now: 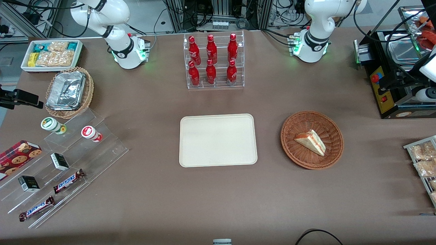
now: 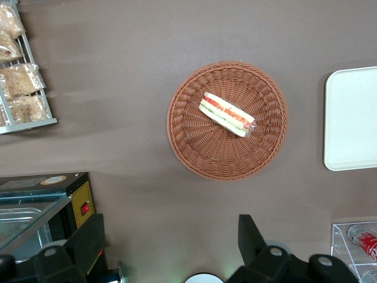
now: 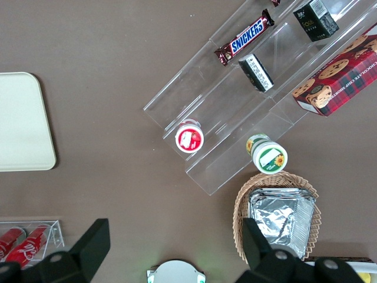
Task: Place sandwich from basket to tray
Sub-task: 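Move the left gripper from rest over the sandwich in the wicker basket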
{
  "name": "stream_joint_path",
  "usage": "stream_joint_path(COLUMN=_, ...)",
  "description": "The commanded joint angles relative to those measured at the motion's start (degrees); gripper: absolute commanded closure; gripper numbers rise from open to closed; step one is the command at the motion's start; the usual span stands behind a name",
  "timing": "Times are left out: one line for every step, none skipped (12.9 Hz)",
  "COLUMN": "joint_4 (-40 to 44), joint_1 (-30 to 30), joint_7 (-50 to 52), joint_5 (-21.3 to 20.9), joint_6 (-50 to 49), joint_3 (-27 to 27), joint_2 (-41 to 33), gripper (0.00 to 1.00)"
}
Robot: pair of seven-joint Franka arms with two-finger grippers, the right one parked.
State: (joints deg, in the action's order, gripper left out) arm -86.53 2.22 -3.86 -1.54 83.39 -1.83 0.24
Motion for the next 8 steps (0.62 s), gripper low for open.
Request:
stream_joint_path(joint_4=0.6, joint_1=0.3, joint_7=0.1, joint_5=1.4, joint_6=1.4, joint_3=-0.5, joint_2=0.2, gripper=0.0)
stream_joint_path(joint_4=0.8, joint_1=0.2, joint_7=0.2, joint_5=2.1, joint_6=1.6, joint_3=-0.5, joint_2=0.3, gripper=0.0)
stream_joint_path(joint_4=0.5, joint_1=0.2, joint_7=0.3, joint_5=2.3, joint_6=1.9, joint_3=-0.5, joint_2=0.3, gripper=0.0)
stream_joint_path(joint_4=-0.1, joint_1=0.2, joint_7=0.3, joint_5=2.2, joint_6=2.0, joint_3=-0.5, joint_2=0.5, gripper=0.0)
stream_joint_path(joint_4=-1.4, joint_1=0.3, joint_7=0.3, joint_5=2.2, joint_6=2.6, joint_3=-0.5, joint_2=0.8, gripper=0.0)
stream_joint_path(joint_4=-4.0, joint_1=0.3, joint_7=0.6, joint_5=2.2, joint_6=4.7, joint_3=-0.5, joint_2=0.8, gripper=0.0)
stream_joint_path(joint_4=-8.2, joint_1=0.4, joint_7=3.6, joint_5=2.4, joint_6=9.0, joint_3=-0.3, joint_2=0.1, gripper=0.0)
stream_joint_path(joint_4=-13.0, joint_1=0.5, joint_7=8.6, joint_5=2.4, joint_6=14.1, joint_3=1.0, joint_2=-0.9, gripper=0.0)
